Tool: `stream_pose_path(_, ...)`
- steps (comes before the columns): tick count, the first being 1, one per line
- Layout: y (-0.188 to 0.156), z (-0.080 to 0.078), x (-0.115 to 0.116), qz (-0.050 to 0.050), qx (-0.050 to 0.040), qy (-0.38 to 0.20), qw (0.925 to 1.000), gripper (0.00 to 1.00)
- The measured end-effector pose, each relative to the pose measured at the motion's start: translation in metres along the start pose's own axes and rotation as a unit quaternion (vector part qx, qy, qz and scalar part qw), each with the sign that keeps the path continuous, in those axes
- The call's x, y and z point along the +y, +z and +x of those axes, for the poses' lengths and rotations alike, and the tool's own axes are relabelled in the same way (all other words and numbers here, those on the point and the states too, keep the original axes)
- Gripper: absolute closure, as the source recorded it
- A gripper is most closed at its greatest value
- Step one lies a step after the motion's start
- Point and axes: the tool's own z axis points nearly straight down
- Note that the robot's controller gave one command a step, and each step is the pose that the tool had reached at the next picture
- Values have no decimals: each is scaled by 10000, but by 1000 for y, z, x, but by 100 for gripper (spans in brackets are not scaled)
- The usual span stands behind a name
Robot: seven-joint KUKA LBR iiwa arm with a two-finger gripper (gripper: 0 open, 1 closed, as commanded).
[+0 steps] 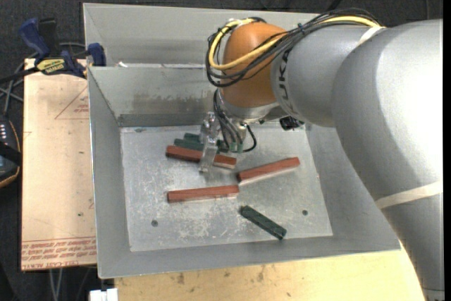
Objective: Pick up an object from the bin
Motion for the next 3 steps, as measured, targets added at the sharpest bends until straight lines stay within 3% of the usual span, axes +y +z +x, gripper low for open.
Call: stream_pose_path(3,-9,1,0,13,36,0,10000,100)
